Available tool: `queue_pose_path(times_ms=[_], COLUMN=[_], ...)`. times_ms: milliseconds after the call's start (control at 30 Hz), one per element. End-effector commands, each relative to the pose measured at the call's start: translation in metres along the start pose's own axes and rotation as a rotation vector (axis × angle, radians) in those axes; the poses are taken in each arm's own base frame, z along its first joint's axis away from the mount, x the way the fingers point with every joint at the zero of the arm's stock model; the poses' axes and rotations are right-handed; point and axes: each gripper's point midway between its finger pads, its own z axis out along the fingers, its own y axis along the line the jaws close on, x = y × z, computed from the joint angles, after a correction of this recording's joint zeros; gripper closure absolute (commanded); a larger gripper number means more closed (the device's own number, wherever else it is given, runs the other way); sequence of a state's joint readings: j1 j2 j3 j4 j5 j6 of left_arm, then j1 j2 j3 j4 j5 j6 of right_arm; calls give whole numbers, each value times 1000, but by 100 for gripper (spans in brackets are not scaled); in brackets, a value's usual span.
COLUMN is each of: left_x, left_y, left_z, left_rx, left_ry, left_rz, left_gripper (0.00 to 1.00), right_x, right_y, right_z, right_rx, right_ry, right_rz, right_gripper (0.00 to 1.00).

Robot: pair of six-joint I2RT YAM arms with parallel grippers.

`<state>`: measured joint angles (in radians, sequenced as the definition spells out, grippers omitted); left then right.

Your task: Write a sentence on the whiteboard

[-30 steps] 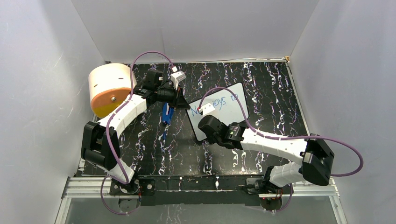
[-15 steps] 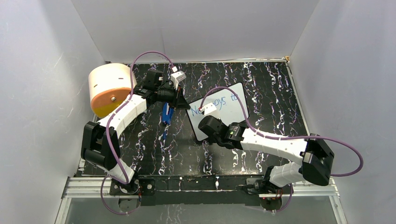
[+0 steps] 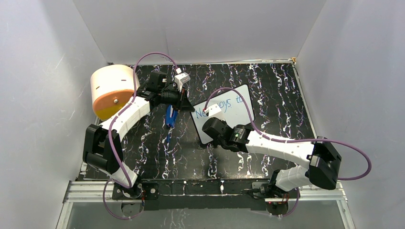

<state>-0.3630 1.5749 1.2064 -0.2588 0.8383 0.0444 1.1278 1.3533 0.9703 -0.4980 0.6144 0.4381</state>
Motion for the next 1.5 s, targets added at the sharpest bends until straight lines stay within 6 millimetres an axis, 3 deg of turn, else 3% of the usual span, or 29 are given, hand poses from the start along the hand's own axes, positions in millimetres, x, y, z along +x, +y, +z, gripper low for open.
queue_pose_path(times_ms=[0,600,900,1467], left_x=[2,1,1,1], left_y=[5,5,5,5], left_z=[-2,-3,-2,-2], left_rx=[-33,-36,-34,-34], left_ry=[2,1,0,1], left_rz=[31,31,32,31], left_gripper=[100,100,100,100], right_x=[-36,-34,-23,1], right_y=[5,21,24,12], right_z=[-4,-4,-3,-1], right_rx=[-1,-88,-104,-55], right_ry=[-99,-78,-32,55], right_rz=[43,8,-8,-54], right_gripper=[100,100,100,100])
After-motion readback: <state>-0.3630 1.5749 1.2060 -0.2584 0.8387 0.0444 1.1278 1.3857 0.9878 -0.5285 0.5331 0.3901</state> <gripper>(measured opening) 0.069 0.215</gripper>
